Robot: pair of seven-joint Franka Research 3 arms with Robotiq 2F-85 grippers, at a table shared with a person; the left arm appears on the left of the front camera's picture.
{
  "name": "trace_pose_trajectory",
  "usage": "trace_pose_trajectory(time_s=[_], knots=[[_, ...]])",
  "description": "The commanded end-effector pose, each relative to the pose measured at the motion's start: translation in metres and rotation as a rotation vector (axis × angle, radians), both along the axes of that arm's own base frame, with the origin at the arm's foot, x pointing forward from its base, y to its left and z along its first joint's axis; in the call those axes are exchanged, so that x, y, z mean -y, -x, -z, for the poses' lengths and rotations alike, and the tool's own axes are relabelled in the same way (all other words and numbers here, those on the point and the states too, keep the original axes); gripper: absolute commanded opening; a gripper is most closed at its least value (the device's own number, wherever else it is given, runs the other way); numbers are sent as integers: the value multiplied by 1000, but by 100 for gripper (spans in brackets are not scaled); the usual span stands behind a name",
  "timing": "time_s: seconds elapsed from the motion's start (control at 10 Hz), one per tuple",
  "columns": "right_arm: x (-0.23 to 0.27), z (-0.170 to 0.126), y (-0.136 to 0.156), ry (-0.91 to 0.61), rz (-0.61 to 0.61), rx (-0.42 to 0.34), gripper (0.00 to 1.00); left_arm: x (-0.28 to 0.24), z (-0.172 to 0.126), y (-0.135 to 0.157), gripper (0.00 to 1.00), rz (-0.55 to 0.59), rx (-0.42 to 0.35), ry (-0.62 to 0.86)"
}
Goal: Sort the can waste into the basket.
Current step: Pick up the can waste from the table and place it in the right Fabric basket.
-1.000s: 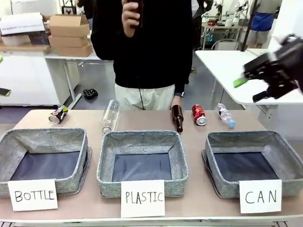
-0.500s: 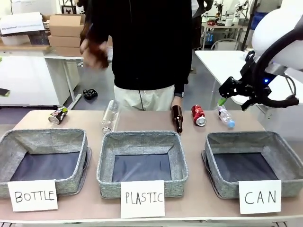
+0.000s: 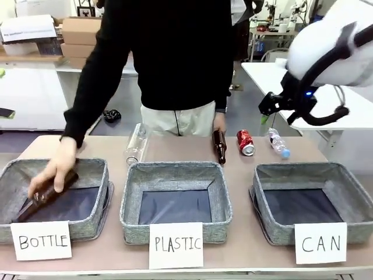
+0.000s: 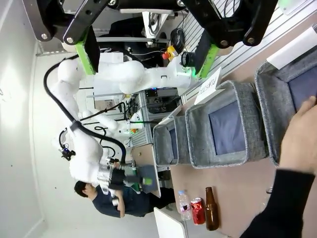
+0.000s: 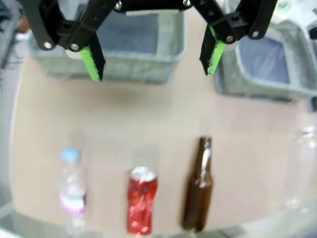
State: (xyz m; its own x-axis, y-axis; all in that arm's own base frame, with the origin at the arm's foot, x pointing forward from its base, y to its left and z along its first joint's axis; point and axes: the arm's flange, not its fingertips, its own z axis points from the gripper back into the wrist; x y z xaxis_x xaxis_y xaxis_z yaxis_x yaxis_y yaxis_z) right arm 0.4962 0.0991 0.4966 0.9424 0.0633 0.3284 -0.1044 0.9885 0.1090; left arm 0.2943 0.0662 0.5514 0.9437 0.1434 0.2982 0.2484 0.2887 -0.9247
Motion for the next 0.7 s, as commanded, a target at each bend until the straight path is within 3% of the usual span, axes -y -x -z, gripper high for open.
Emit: trace_pose_trajectory(time_s=[0.0, 0.2, 0.5, 0.6], knots=[[-25, 7, -87, 129, -12, -73, 100, 0, -3, -1, 100, 8, 26, 17], [-38, 46, -141, 129, -11, -179, 100, 0, -3, -1, 100, 8, 26, 17], [-49, 108, -187, 116, 25, -190, 100, 0, -3, -1, 100, 8, 26, 17], [-50, 125, -196, 128, 28, -230, 100, 0, -3, -1, 100, 8, 26, 17]])
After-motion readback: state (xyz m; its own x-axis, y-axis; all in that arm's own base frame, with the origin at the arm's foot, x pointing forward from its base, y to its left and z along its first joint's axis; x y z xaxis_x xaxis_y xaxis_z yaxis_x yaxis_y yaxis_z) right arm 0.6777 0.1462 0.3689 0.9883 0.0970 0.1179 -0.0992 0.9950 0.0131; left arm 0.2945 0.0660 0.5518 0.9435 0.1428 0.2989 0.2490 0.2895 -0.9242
